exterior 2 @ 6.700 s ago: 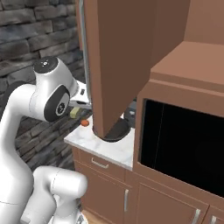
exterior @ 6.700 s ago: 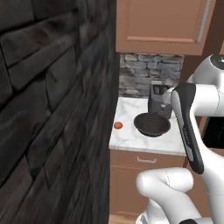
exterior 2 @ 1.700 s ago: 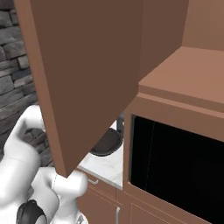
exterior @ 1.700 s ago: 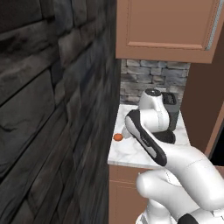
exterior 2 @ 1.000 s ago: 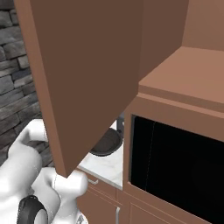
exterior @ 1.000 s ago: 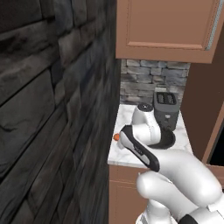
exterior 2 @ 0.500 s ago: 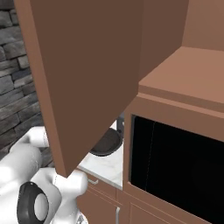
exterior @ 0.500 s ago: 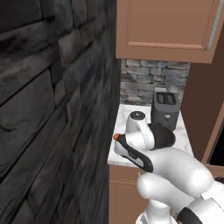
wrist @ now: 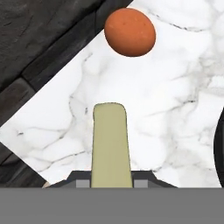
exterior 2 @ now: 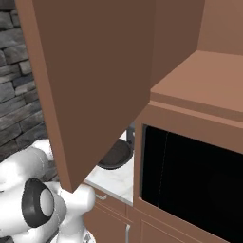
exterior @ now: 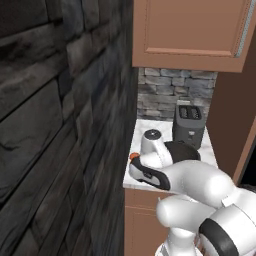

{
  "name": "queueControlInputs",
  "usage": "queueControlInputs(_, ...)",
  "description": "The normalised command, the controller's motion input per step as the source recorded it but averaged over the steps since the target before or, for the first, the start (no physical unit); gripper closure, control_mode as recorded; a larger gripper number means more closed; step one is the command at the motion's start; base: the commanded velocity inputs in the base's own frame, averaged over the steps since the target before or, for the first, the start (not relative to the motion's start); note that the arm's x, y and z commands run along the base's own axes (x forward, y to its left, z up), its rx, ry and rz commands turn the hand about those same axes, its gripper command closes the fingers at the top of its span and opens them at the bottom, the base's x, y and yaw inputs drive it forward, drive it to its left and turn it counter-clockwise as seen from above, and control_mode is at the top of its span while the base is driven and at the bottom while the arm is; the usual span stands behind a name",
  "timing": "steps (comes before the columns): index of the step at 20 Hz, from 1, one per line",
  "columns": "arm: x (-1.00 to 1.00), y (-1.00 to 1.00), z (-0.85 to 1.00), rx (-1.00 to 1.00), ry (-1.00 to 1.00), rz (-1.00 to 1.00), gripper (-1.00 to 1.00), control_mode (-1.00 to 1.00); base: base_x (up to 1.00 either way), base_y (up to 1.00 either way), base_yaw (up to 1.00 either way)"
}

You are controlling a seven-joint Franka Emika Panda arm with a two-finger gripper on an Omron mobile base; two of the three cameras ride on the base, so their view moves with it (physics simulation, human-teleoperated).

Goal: Pick the egg and butter from the fridge and place them by the bowl for mixing.

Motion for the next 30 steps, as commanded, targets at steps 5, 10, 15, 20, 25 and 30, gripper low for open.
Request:
queueControlInputs(5, 0.10, 0.00, -0.21, -0.03, 0.00, 0.01, 1.00, -1.00, 0.00, 0.00, 0.00)
queueControlInputs(10, 0.16, 0.00, -0.16, -0.01, 0.00, 0.00, 1.00, -1.00, 0.00, 0.00, 0.00)
queueControlInputs(15, 0.19, 0.00, -0.15, 0.00, 0.00, 0.00, 1.00, -1.00, 0.00, 0.00, 0.00)
queueControlInputs(20, 0.08, -0.02, -0.17, 0.00, 0.00, 0.00, 1.00, -1.00, 0.00, 0.00, 0.00)
queueControlInputs(25, 0.00, -0.12, -0.16, 0.00, 0.00, 0.00, 1.00, -1.00, 0.00, 0.00, 0.00)
queueControlInputs(30, 0.00, -0.12, -0.14, 0.00, 0.00, 0.03, 1.00, -1.00, 0.00, 0.00, 0.00)
